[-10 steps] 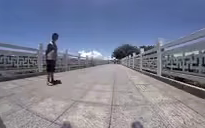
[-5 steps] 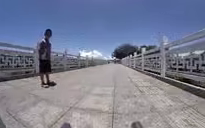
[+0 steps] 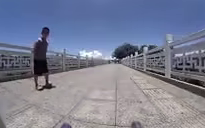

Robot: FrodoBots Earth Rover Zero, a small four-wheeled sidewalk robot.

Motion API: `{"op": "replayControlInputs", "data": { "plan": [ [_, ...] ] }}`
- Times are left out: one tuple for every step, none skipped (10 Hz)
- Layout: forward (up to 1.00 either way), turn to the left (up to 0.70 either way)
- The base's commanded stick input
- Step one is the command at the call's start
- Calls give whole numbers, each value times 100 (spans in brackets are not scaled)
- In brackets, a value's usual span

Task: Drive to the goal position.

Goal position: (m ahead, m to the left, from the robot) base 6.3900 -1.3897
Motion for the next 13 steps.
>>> {"op": "replayControlInputs", "data": {
  "plan": [
    [45,0],
    [45,0],
    [45,0],
    [45,0],
    [45,0],
    [45,0],
    [45,0],
    [45,0],
    [45,0],
    [45,0],
    [45,0],
    [45,0],
    [45,0]
  ]
}}
